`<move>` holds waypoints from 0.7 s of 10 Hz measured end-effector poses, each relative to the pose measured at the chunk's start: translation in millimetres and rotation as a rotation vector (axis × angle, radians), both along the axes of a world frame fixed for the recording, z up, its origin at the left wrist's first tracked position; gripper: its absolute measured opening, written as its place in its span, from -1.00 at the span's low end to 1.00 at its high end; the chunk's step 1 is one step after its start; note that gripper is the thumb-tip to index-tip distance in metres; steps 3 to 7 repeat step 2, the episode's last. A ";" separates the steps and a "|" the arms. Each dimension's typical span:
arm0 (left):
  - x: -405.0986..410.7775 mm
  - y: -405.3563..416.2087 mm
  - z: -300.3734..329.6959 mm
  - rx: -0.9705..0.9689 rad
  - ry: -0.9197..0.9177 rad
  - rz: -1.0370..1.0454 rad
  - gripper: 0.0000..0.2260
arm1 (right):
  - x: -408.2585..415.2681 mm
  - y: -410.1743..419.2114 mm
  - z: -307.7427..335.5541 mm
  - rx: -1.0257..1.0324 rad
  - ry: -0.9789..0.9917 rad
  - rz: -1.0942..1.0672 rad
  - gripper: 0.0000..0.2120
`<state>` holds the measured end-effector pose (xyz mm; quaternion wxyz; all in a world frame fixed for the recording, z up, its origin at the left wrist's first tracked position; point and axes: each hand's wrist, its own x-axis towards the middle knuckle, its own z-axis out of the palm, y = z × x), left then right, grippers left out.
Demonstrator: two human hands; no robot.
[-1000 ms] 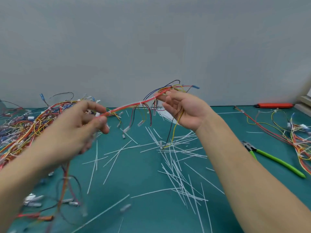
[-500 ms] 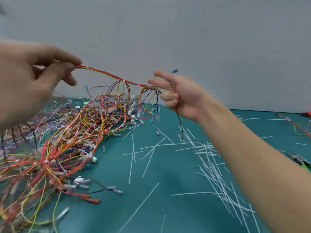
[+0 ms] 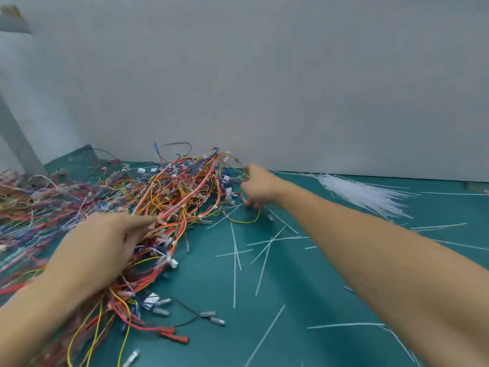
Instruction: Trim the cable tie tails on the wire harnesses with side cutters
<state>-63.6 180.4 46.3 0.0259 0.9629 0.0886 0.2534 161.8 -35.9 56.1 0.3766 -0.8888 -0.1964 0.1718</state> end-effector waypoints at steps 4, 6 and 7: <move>31.5 15.1 -23.2 0.068 0.047 0.112 -0.78 | -15.7 -82.2 -16.9 0.076 -0.153 0.057 -0.63; 31.5 15.1 -23.2 0.068 0.047 0.112 -0.78 | -15.7 -82.2 -16.9 0.076 -0.153 0.057 -0.63; 31.5 15.1 -23.2 0.068 0.047 0.112 -0.78 | -15.7 -82.2 -16.9 0.076 -0.153 0.057 -0.63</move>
